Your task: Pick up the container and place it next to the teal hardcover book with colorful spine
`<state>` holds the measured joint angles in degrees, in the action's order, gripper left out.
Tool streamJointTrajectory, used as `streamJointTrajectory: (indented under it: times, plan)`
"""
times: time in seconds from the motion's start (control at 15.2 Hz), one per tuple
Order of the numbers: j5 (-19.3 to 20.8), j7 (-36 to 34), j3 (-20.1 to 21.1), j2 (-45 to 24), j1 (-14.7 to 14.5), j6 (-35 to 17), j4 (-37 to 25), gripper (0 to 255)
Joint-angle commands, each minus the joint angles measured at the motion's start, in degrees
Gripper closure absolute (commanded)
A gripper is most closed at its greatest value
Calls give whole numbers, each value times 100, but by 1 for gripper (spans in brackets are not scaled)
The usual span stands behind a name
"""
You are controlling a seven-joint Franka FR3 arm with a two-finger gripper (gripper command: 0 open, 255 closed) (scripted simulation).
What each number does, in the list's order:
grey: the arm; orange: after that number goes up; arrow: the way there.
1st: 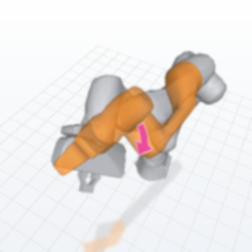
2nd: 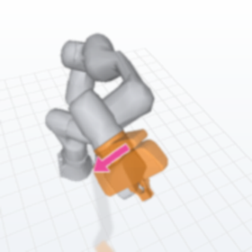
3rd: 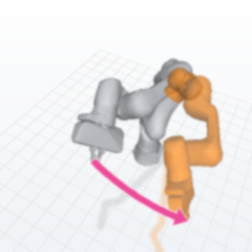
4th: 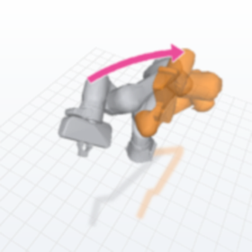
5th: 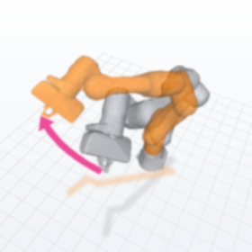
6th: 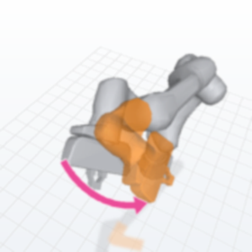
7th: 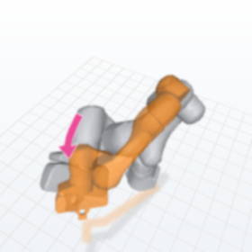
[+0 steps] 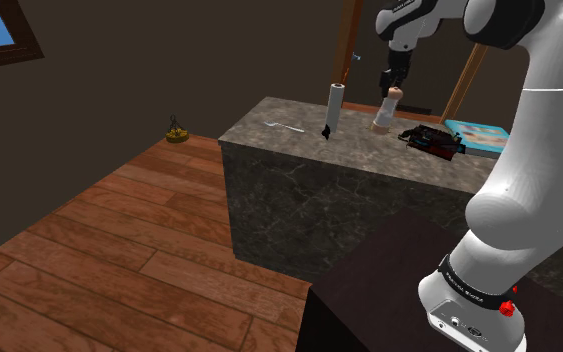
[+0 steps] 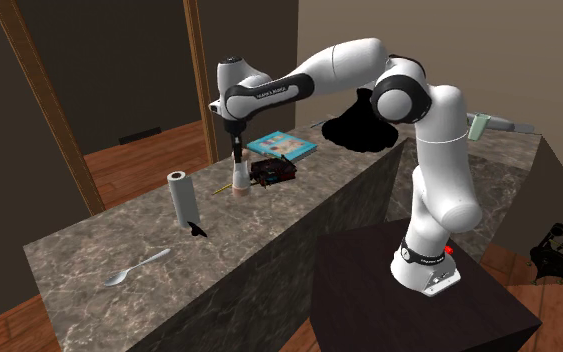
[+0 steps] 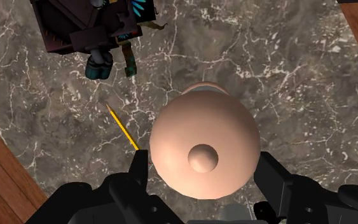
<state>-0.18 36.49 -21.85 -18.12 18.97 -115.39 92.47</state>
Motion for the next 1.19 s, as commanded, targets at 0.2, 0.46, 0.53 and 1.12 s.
streamJointTrajectory:
  times: [0.2, 0.46, 0.53, 1.12]
  plan:
    - [23, 17, -15, 78, 2, 376, -303, 255]
    - [25, 36, -23, 95, 13, 676, -589, 255]
    - [24, 42, -24, 95, 16, 753, -665, 255]
    - [-11, 107, -38, 27, 72, 1474, -1457, 255]
